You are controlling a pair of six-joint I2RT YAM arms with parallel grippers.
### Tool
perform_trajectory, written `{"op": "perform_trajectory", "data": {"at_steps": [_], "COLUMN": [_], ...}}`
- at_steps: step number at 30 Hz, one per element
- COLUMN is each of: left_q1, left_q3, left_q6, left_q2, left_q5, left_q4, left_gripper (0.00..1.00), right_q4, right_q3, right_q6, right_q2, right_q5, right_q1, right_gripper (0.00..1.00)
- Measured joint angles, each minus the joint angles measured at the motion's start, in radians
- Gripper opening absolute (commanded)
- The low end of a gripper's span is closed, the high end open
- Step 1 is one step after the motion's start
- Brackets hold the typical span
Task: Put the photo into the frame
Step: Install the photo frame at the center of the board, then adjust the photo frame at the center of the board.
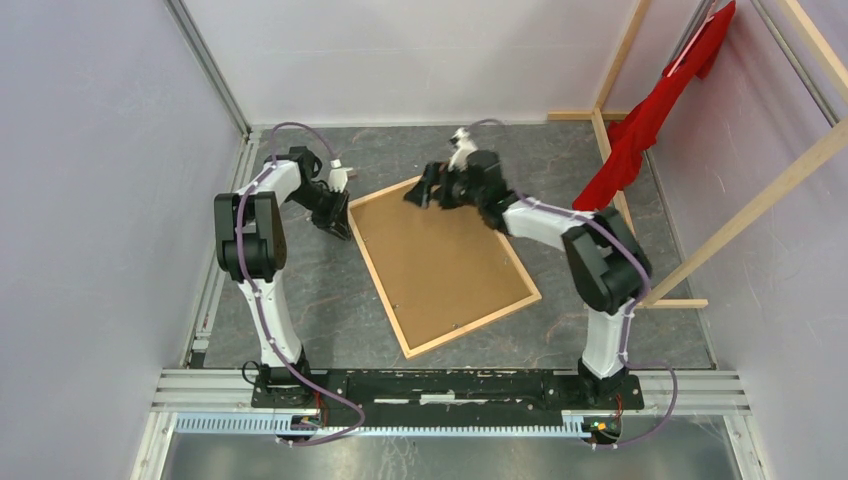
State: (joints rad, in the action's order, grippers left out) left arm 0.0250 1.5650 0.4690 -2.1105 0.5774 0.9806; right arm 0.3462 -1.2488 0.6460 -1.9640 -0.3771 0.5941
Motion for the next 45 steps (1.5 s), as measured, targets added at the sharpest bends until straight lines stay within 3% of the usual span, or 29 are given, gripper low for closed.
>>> {"op": "perform_trajectory", "data": {"at_steps": [4, 10, 18, 28, 36, 45], "left_q1": [-0.001, -0.040, -0.067, -0.072, -0.142, -0.272], "left_q3": [-0.078, -0.237, -0.262, -0.206, -0.304, -0.367], "left_q6": [0.032, 0.060, 0.068, 0.089, 0.126, 0.127], "left_q2": [0.041, 0.114, 0.134, 0.152, 0.157, 0.208], "left_q5": [0.001, 0.001, 0.005, 0.015, -0.009, -0.043], "left_q4": [-0.004, -0.011, -0.028, -0.024, -0.025, -0.037], "left_gripper": [0.27, 0.27, 0.27, 0.31, 0.32, 0.36], "right_q4": [-0.070, -0.178, -0.222, -0.270, -0.269, -0.275], "right_q3": [0.008, 0.007, 0.029, 0.026, -0.132, -0.365], "right_q6": [-0.077, -0.146, -0.156, -0.157, -0.130, -0.090], "right_q2": [0.081, 0.062, 0.035, 0.039, -0.105, -0.309], "right_q5": [0.097, 0.197, 0.221, 0.277, 0.235, 0.163], "right_q1": [-0.125, -0.230, -0.233, -0.242, -0.283, -0.212], "right_gripper": [0.98, 0.98, 0.92, 0.98, 0.94, 0.93]}}
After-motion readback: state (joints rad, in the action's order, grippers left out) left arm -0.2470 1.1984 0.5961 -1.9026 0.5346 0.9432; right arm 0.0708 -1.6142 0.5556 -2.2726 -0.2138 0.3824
